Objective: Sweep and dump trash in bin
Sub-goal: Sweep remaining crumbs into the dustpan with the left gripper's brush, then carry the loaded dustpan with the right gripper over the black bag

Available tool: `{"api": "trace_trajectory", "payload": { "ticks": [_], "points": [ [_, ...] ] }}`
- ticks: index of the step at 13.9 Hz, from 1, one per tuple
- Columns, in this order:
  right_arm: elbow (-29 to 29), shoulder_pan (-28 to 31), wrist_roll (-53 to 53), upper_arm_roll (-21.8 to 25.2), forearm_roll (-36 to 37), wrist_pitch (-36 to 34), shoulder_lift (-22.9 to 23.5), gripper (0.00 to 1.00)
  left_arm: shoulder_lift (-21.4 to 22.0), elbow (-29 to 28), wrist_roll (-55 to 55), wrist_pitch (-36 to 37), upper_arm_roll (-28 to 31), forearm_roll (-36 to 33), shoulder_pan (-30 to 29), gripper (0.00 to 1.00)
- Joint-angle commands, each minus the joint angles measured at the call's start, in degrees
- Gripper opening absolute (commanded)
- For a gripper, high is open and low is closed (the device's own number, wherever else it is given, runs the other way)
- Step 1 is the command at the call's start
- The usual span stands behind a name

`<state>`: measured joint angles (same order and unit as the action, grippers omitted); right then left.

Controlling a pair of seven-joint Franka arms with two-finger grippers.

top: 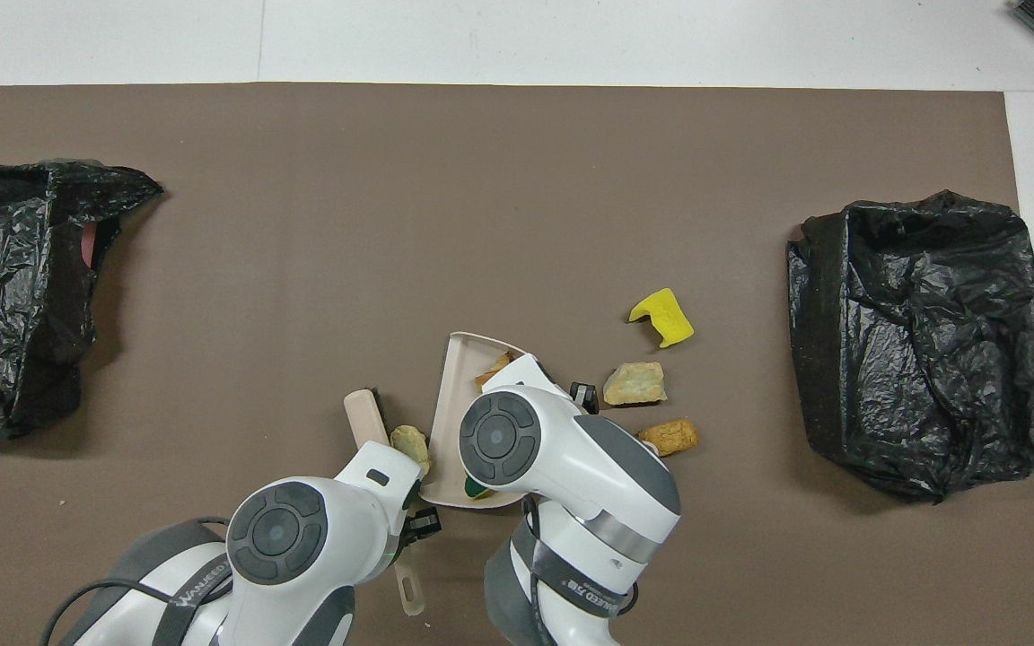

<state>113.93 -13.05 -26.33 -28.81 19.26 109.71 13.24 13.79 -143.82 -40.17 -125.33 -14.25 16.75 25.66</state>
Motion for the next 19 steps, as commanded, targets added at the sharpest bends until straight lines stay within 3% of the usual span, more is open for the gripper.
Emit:
{"api": "trace_trajectory", "payload": {
  "ticks": [1,7,10,13,16,19],
  "points": [
    [2.0,1.01,-1.18,-0.81,-1.42,2.7,-0.5,0.0,-3.77,4.6,7.19,-1.76,0.63,1.18,2.8,0.0],
    [2.0,1.01,-1.18,-0.81,-1.42,2.61,-0.5,0.0,-3.6,8.29,20.57,5.6,1.41,2.14,4.05,0.0],
    [2.0,1.01,-1.09,-0.81,-1.42,2.61,-0.5,0.0,-2.9,11.88,23.2,13.25,2.3,1.97,-1.82,0.0],
    [1.47,1.01,0.83,-0.81,-1.51,0.86,-0.76,0.0,-2.36,13.31,22.77,15.46,3.09,-0.57,-4.04,0.0],
    [1.21,3.37,1.81,-0.72,-1.6,-0.2,-5.14,0.0,-1.4,11.99,22.51,15.73,3.44,-4.1,-4.13,0.0],
    [0.42,6.8,-5.81,1.72,-7.9,-4.85,-11.46,0.0,1.14,9.09,22.16,15.55,3.18,-4.19,-4.65,0.0]
  ]
}}
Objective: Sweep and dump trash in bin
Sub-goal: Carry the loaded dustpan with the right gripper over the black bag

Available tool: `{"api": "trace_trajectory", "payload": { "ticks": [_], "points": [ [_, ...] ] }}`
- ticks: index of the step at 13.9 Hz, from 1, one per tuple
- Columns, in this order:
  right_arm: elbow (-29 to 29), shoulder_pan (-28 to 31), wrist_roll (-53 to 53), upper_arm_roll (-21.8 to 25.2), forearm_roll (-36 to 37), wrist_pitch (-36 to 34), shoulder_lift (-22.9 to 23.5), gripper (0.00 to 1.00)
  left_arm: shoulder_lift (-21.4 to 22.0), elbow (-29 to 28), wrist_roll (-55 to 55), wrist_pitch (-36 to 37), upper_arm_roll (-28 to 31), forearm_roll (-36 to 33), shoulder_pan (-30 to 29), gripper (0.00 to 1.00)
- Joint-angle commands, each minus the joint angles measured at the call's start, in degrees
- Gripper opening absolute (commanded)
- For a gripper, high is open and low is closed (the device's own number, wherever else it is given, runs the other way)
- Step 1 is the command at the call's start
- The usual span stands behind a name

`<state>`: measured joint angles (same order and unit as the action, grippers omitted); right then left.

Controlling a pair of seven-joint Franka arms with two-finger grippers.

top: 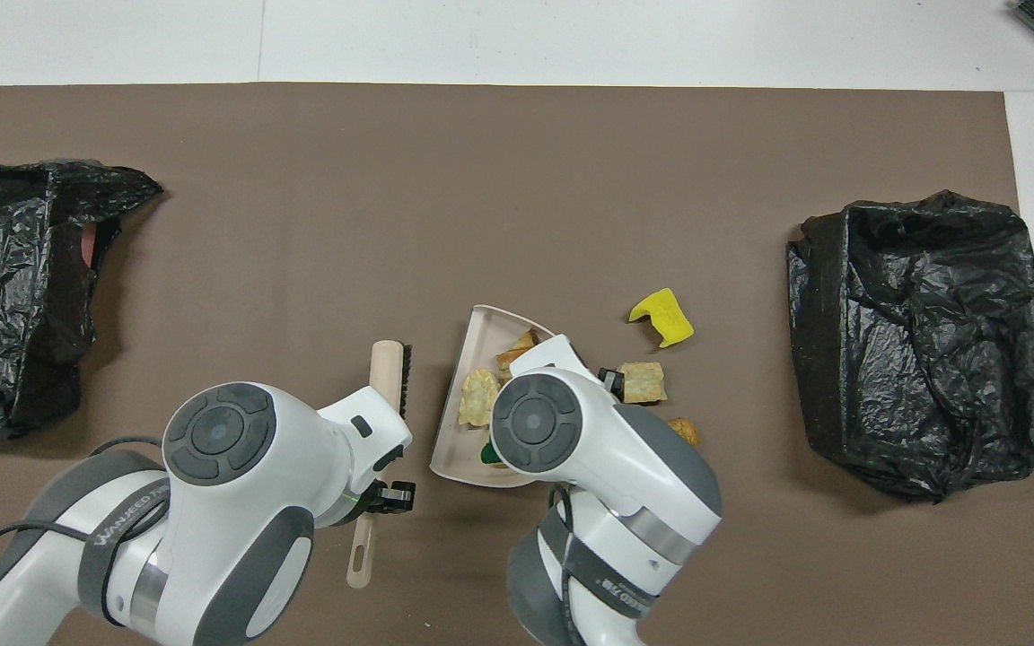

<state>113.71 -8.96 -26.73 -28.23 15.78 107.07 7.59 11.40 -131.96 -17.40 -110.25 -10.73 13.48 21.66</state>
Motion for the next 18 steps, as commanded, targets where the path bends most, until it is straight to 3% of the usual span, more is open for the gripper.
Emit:
{"api": "trace_trajectory", "payload": {
  "ticks": [1,4,8,10,12,14,18],
  "points": [
    [0.29,2.98,-9.44,3.94,-4.96,-4.04,-7.75,0.0,4.59,-4.17,-0.79,0.3,-0.52,-0.91,-0.05,0.0],
    [-1.38,2.89,-19.81,13.95,-5.06,-9.84,-13.28,0.0,9.51,-9.27,-5.17,-0.49,-5.07,-0.91,-0.12,0.0],
    [-1.91,3.07,-35.63,28.98,-3.83,-11.71,-17.35,0.0,10.93,-12.26,-13.96,-4.0,-12.11,-0.83,0.57,0.0],
    [-1.91,3.07,-43.63,37.42,-0.25,-8.56,-17.0,0.0,11.02,-13.06,-16.77,-4.89,-15.19,0.14,0.75,0.0],
    [-1.65,3.24,-49.18,42.71,4.33,-2.77,-16.3,0.0,10.32,-14.37,-18.63,-7.85,-18.26,1.45,2.59,0.0],
    [-1.65,3.24,-52.36,45.45,10.03,1.63,-14.8,0.0,9.18,-15.69,-18.64,-11.12,-19.06,4.79,2.95,0.0],
    [0.45,2.89,-54.38,45.54,23.65,8.66,-12.69,0.0,8.03,-16.22,-19.07,-10.78,-20.56,5.5,3.12,0.0]
  ]
}}
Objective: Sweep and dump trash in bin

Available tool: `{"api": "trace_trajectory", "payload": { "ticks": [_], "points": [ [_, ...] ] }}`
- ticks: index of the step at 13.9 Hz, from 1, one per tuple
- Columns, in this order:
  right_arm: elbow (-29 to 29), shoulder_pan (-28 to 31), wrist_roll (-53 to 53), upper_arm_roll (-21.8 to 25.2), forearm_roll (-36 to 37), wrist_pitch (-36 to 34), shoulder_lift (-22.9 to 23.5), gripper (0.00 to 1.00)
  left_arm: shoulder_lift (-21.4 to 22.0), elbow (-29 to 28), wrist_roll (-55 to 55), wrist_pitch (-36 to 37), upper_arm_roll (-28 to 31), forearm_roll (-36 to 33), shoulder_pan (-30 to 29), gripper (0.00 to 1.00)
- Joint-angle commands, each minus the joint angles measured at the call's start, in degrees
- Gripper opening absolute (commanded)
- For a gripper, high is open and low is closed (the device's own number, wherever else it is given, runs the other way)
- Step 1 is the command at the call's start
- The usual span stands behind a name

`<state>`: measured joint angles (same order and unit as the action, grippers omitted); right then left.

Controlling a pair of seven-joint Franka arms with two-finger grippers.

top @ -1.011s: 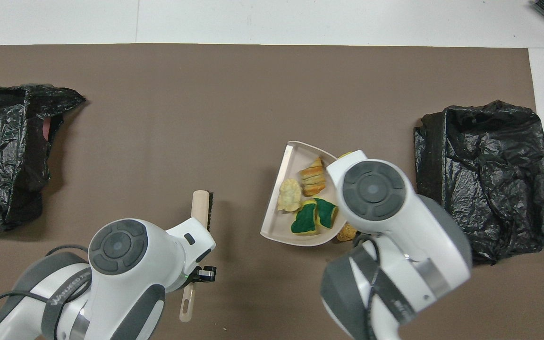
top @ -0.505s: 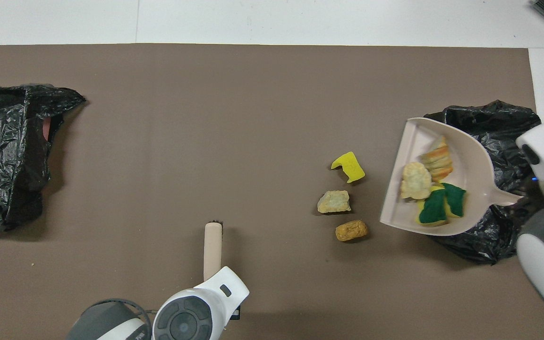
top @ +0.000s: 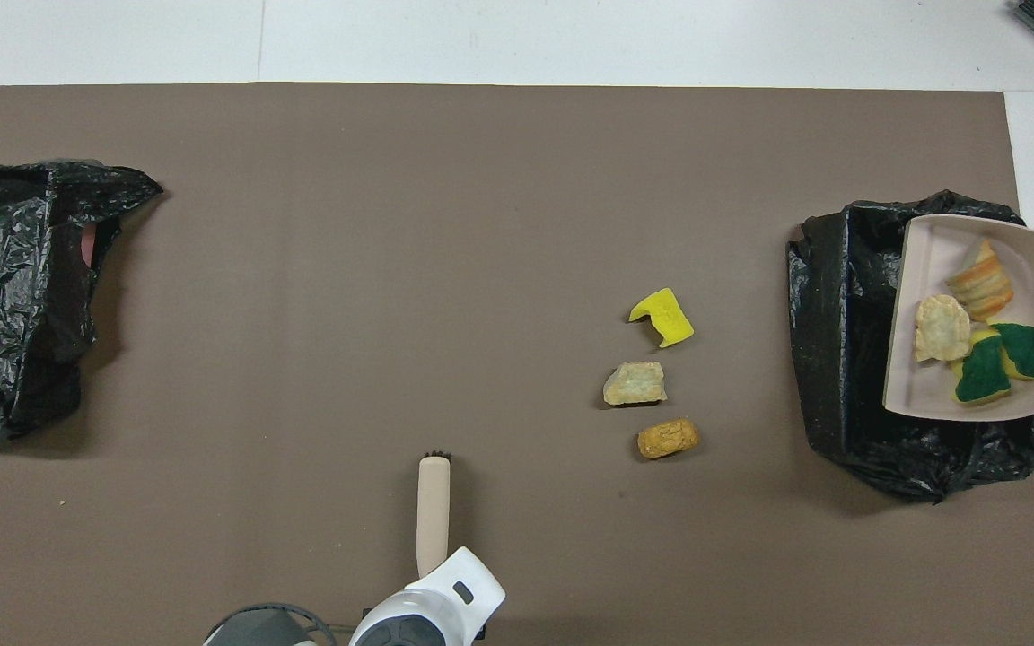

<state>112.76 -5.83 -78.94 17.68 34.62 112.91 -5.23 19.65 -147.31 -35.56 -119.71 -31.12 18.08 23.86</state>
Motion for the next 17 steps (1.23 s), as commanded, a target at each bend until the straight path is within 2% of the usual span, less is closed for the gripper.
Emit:
{"api": "trace_trajectory", "payload": {
  "ticks": [1,4,5,6,7,9,10,11,12,14,16,17],
  "points": [
    [2.89,-1.02,-2.88,-0.37,8.76,3.71,-0.22,0.0,-0.66,-0.96,-1.26,-1.14,-0.17,0.9,0.92,0.0],
    [5.97,-1.29,-2.98,-0.98,15.54,4.77,-1.1,0.0,-1.89,-1.49,-2.57,-1.57,-0.34,0.9,1.01,0.0],
    [8.24,-1.46,-2.98,-1.07,18.09,5.9,-2.67,0.0,-2.6,-1.49,-4.23,-1.66,-0.43,0.99,1.01,0.0],
    [10.61,-2.08,-2.98,-1.07,21.42,7.39,-4.25,0.0,-2.69,-1.4,-5.21,-1.84,-0.52,1.6,1.01,0.06],
    [13.25,-2.17,-2.98,-1.07,25.37,8.8,-6.35,0.0,-2.95,-1.32,-5.22,-1.75,-0.52,2.48,1.01,0.2],
    [17.22,-2.78,-2.36,-1.33,31.01,11.19,-9.35,0.0,-3.13,-0.88,-4.26,-1.32,-0.52,2.49,0.84,0.6],
    [17.14,-2.78,-2.36,-1.51,31.21,10.84,-9.36,0.0,-4.26,-0.35,-3.9,-1.31,-0.52,2.57,0.66,0.91],
    [17.23,-2.87,-2.71,-1.51,31.21,10.75,-9.54,0.0,-5.06,0.61,-3.55,-1.05,-0.35,2.49,0.31,1.0],
    [17.32,-3.74,-2.71,-2.29,31.21,9.71,-9.71,0.0,-5.59,1.75,-2.07,-0.7,-0.08,2.49,-0.13,1.0],
    [16.53,-4.01,-0.09,-7.46,31.12,2.17,-9.19,0.0,-5.85,5.08,0.05,-0.35,1.75,2.22,-2.14,1.0],
    [16.44,-3.93,0.36,-8.63,31.21,1.78,-9.01,0.0,-5.85,8.51,2.5,-0.26,7.62,1.0,-2.06,1.0],
    [16.44,-3.67,0.36,-8.63,31.21,2.13,-8.75,0.0,-5.85,10.18,4.17,0.09,10.7,-1.88,-2.06,1.0]
  ]
}}
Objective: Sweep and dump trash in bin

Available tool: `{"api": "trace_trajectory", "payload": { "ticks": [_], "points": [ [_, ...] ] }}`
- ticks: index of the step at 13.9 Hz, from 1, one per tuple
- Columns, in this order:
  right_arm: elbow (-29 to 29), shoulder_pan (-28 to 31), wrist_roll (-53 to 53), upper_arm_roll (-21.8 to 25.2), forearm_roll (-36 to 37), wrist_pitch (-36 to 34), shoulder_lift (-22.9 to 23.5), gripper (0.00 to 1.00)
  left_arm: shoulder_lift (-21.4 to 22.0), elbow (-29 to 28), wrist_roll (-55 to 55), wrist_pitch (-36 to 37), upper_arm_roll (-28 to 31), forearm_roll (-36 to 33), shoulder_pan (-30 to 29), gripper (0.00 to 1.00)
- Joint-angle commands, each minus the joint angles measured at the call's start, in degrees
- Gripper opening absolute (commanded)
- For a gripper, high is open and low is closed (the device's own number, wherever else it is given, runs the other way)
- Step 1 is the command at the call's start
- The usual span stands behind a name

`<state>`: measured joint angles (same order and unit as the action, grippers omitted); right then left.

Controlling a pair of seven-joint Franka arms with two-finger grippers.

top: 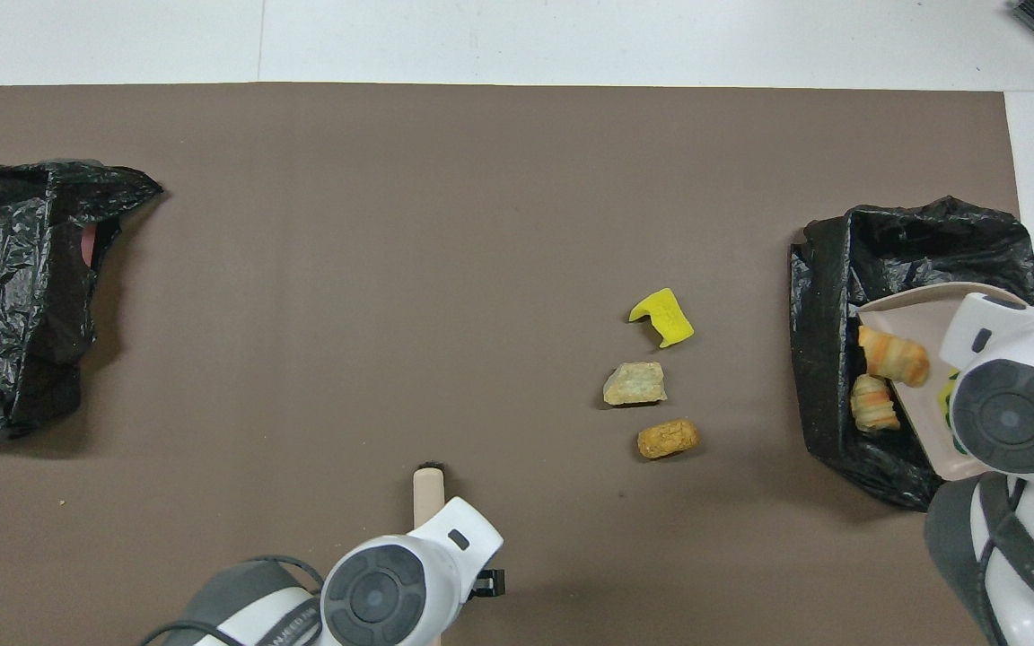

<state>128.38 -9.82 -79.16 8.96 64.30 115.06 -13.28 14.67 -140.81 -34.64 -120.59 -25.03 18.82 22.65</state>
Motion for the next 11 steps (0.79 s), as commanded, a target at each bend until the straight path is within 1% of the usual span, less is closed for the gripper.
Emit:
{"api": "trace_trajectory", "payload": {
  "ticks": [1,3,5,6,8,10,11],
  "points": [
    [0.82,0.59,0.58,0.09,1.61,0.07,-0.69,0.0,-0.87,5.96,5.53,2.8,8.03,-6.82,-0.94,1.0],
    [0.21,0.24,0.32,-0.08,4.23,-0.97,-0.78,0.0,-1.14,11.15,12.54,7.11,15.15,-12.29,-1.55,1.0],
    [-0.06,0.24,-0.55,-0.61,9.94,-1.51,-1.04,0.0,-3.41,15.71,19.32,7.38,18.77,-16.42,-4.61,1.0],
    [-0.06,0.41,-0.64,-0.61,10.31,-1.51,-1.04,0.0,-4.73,18.44,22.4,7.48,19.92,-17.75,-6.28,1.0],
    [0.38,0.68,-0.65,-0.61,10.49,-1.51,-1.57,0.0,-7.1,26.16,27.59,10.79,23.52,-17.94,-7.26,1.0],
    [0.82,1.47,-0.73,0.0,10.67,-0.45,-1.92,0.0,-9.39,34.51,31.82,17.55,26.16,-18.03,-7.53,1.0],
    [0.65,0.69,-1.26,-0.6,12.49,-1.32,-1.92,0.0,-9.75,37.85,33.49,19.93,27.13,-18.12,-8.31,1.0]
  ]
}}
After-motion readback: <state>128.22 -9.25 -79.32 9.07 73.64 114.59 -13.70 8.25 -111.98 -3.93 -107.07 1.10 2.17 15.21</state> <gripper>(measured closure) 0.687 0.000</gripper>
